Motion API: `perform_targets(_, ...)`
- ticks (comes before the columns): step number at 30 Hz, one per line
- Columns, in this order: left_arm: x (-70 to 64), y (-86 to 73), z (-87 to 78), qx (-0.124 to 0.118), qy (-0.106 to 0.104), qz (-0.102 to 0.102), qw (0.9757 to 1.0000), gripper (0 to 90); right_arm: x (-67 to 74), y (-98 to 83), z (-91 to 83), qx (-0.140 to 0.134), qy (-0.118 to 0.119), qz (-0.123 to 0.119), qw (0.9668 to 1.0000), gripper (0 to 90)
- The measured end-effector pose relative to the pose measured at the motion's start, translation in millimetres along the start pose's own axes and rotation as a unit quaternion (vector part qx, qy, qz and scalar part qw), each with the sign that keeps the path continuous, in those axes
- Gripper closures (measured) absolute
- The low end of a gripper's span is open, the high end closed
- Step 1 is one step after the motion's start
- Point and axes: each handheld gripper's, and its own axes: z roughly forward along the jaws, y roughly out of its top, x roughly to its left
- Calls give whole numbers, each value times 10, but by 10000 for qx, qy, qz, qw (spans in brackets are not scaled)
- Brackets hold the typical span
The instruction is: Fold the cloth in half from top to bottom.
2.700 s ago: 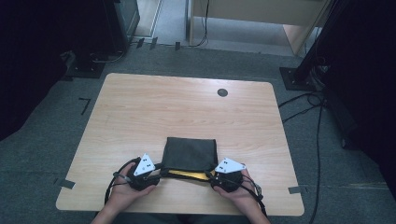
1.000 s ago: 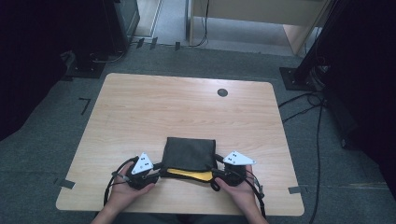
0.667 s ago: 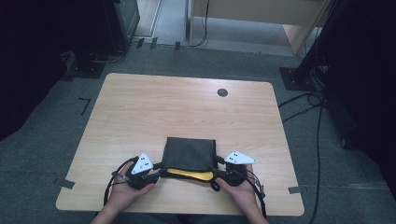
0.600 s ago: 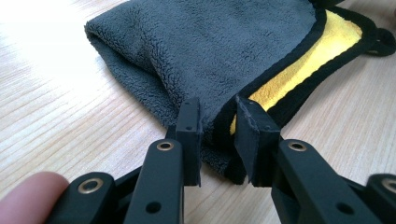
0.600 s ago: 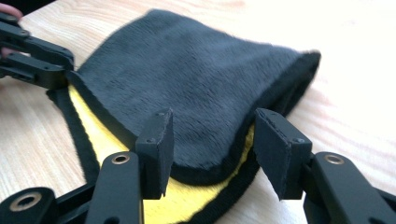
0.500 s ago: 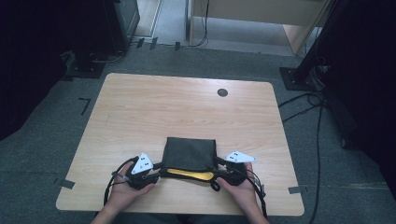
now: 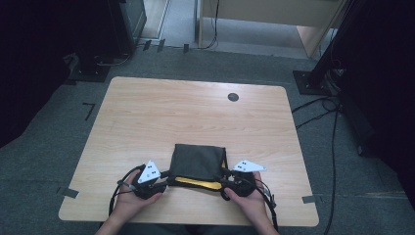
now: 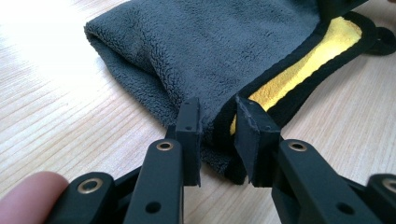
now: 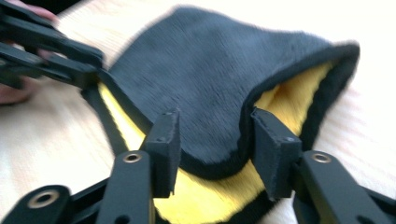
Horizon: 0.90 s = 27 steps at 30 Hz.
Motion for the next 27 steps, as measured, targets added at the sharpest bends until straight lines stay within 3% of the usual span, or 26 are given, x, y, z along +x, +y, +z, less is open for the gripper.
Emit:
perform_targets(2, 1, -1, 0, -4, -1, 0, 10000, 713, -15, -10, 5, 22, 4, 119, 9999, 614)
perform_targets(5, 3, -1, 0, -7, -1, 4, 10000, 715, -44, -12, -15, 37, 83, 371, 9993, 718)
perform_targets(9, -6, 0, -8, 9, -21, 52, 10000, 760, -54, 14, -59, -50, 68, 427, 9991, 854)
perform_targets(15, -59, 22, -51, 18, -48, 370, 9993, 855, 8, 70, -152, -21, 120, 406, 9991, 868)
perform_targets(21, -91, 36, -122, -114, -222, 659, 9975, 864, 43, 120, -306, 193, 138, 514, 9984, 871)
perform_targets(27, -160, 12, -134, 11, -368, 1169, 9925, 871, 89, 19, -399, 552, 266, 627, 9962, 871)
